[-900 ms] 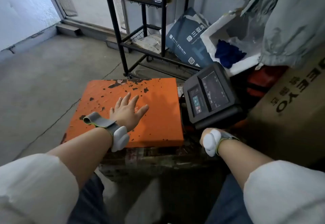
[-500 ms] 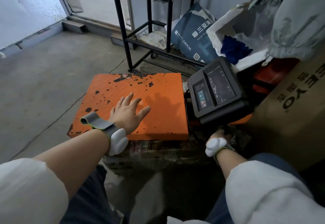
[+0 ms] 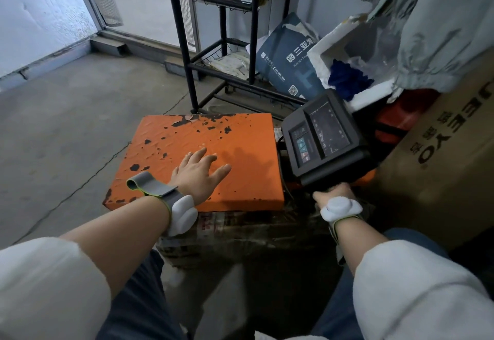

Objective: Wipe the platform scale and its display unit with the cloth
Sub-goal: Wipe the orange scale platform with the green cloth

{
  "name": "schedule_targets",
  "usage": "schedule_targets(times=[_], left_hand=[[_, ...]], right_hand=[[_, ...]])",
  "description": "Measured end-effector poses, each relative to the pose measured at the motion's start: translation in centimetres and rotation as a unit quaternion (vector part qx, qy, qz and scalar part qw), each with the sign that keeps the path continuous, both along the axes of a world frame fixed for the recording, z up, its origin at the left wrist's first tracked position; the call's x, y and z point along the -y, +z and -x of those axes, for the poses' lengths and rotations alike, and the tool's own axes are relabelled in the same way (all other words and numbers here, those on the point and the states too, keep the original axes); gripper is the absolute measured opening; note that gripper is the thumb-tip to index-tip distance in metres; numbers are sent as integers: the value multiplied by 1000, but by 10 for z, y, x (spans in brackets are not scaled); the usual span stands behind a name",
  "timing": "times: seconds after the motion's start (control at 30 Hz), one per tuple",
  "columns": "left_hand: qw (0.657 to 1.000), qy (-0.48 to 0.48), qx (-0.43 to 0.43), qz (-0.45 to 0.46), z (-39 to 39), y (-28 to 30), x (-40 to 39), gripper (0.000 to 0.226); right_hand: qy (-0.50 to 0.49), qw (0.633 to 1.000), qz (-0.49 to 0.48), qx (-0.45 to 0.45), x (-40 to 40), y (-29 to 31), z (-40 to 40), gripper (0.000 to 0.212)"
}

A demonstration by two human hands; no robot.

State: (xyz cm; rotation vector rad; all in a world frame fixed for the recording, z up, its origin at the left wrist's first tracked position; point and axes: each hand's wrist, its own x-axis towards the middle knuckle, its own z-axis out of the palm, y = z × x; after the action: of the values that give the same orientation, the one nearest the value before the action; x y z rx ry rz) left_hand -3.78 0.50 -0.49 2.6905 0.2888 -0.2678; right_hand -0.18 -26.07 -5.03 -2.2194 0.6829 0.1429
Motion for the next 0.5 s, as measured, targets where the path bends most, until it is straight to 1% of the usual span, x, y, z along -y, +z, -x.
schedule_targets(times=[0.07, 0.13, 0.2, 0.23, 0.3, 0.33, 0.37, 0.4, 0.43, 0.47, 0.5], left_hand=[[1000, -14, -2, 14, 2, 2, 2, 66], [999, -30, -11, 39, 4, 5, 4, 68], [996, -51, -28, 68, 10, 10, 4, 70], [993, -63, -42, 92, 11, 11, 4, 73], [978, -82, -72, 176, 16, 15, 3, 78], [968, -87, -80, 222, 19, 16, 2, 80], [960, -91, -83, 253, 22, 18, 0, 79], [956, -93, -83, 266, 23, 20, 2, 74], [957, -87, -72, 267, 25, 21, 1, 63], [960, -70, -54, 264, 26, 21, -2, 51], [962, -41, -37, 267, 27, 21, -7, 40]], right_hand=[[33, 999, -3, 24, -6, 12, 1, 19], [68, 996, -54, 26, -18, 27, 5, 13], [95, 981, -161, 47, -35, 41, 10, 11], [103, 971, -210, 43, -43, 47, 11, 11], [129, 949, -288, 14, -60, 59, 15, 24], [145, 933, -330, -3, -68, 65, 17, 28], [160, 917, -365, -14, -79, 71, 18, 22], [178, 901, -396, -17, -85, 75, 18, 11], [190, 889, -417, -14, -93, 79, 17, 4], [200, 883, -425, -5, -103, 80, 16, 8], [218, 887, -408, -1, -114, 79, 14, 8]])
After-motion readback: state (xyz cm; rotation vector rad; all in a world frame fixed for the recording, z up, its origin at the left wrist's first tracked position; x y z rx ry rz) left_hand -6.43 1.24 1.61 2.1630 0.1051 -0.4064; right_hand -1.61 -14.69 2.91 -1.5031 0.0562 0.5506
